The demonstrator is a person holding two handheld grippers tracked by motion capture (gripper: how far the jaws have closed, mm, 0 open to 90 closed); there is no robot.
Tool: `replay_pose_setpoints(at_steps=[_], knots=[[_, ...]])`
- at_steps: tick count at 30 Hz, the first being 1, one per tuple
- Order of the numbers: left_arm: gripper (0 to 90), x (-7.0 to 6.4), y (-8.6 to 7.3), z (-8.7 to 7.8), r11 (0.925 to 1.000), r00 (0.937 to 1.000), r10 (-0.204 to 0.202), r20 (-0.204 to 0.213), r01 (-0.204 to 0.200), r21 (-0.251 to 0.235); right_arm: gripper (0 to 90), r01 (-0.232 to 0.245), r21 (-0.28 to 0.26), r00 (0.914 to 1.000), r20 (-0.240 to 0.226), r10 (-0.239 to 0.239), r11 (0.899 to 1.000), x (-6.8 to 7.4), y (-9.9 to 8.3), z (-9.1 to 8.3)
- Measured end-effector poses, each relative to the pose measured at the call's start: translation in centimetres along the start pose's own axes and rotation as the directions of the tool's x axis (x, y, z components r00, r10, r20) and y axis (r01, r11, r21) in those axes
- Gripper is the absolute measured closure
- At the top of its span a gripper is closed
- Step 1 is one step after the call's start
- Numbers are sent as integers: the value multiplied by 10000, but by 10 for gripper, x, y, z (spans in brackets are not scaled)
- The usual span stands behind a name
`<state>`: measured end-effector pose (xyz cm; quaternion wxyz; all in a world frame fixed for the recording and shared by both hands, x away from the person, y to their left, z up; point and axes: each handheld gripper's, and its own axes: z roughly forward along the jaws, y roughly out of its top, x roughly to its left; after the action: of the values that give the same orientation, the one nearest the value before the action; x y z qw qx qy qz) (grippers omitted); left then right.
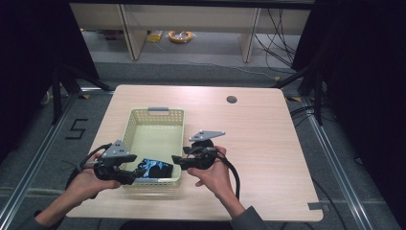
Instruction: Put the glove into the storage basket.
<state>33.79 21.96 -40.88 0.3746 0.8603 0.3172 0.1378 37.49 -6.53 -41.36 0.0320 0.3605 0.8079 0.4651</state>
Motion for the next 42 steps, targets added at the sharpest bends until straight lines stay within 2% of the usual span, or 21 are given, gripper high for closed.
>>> replay_pose_setpoints(at_steps=[1, 2, 3, 6, 7, 10, 14, 15, 17, 18, 21, 22, 23, 24, 25, 27, 28, 31, 33, 34, 42], knots=[[354, -3, 0, 0, 9997, 9998, -180, 107, 182, -150, 443, 158, -21, 9999, 31, -158, 9999, -3, -1, -2], [350, -4, 1, -1, 9999, 9999, 34, 134, -32, -150, 439, 107, 20, 9999, 118, -107, 9999, -3, -3, -7], [344, -8, 1, 0, 9995, 9997, -104, 243, 111, -306, 436, 203, -83, 9997, 161, -202, 9998, -5, -4, -9], [320, -19, 1, 1, 9983, 9991, -177, 377, 197, -555, 419, -111, -225, 9999, 102, 113, 9997, -8, -10, -18], [315, -24, 1, 2, 9973, 9986, -215, 478, 248, -696, 416, 13, -328, 9999, 153, -8, 9995, -11, -12, -21], [298, -40, 1, 4, 9944, 9957, -256, 886, 344, -996, 404, 234, -392, 9989, 403, -218, 9990, -15, -17, -31], [281, -58, 2, 9, 9927, 9911, -141, 1325, 297, -1170, 395, 209, -624, 9993, 329, -188, 9978, -19, -25, -42], [278, -62, 2, 10, 9937, 9906, -209, 1353, 355, -1064, 393, -17, -620, 9997, 260, 33, 9981, -19, -27, -45], [275, -67, 1, 13, 9941, 9898, 57, 1424, 98, -1080, 381, 75, -758, 9994, 330, -50, 9971, -22, -32, -50], [274, -70, 1, 15, 9940, 9899, 68, 1414, 87, -1092, 379, -255, -687, 9991, 325, 278, 9973, -21, -34, -54], [271, -74, 0, 20, 9928, 9876, 19, 1572, 170, -1186, 377, -23, -816, 9992, 407, 56, 9967, -26, -41, -59], [269, -76, -1, 22, 9926, 9882, -144, 1525, 326, -1174, 373, -311, -725, 9983, 468, 346, 9969, -24, -43, -62], [267, -75, -1, 23, 9927, 9871, 24, 1599, 169, -1195, 369, -305, -727, 9980, 538, 344, 9969, -25, -46, -64], [266, -75, -1, 23, 9917, 9856, -105, 1685, 318, -1245, 368, 179, -787, 9979, 639, -129, 9967, -29, -47, -65], [266, -75, -1, 24, 9911, 9848, -123, 1732, 351, -1288, 365, -202, -717, 9974, 675, 250, 9972, -27, -50, -68], [262, -77, -2, 27, 9882, 9839, -258, 1766, 519, -1443, 354, -43, -722, 9969, 781, 99, 9974, -31, -54, -71], [261, -77, -2, 27, 9883, 9834, -310, 1786, 569, -1418, 352, -348, -647, 9950, 912, 406, 9973, -30, -57, -73], [253, -79, -3, 30, 9871, 9843, -243, 1747, 512, -1514, 347, 53, -838, 9947, 1024, 33, 9965, -36, -63, -76], [247, -79, -4, 31, 9882, 9858, -115, 1677, 368, -1484, 343, -496, -774, 9946, 869, 563, 9958, -35, -67, -78], [245, -80, -5, 33, 9850, 9831, -299, 1805, 597, -1621, 341, -78, -893, 9957, 915, 160, 9960, -38, -68, -78], [230, -83, -13, 34, 9832, 9798, -379, 1962, 717, -1681, 304, -113, -1022, 9957, 901, 206, 9947, -37, -82, -86]])
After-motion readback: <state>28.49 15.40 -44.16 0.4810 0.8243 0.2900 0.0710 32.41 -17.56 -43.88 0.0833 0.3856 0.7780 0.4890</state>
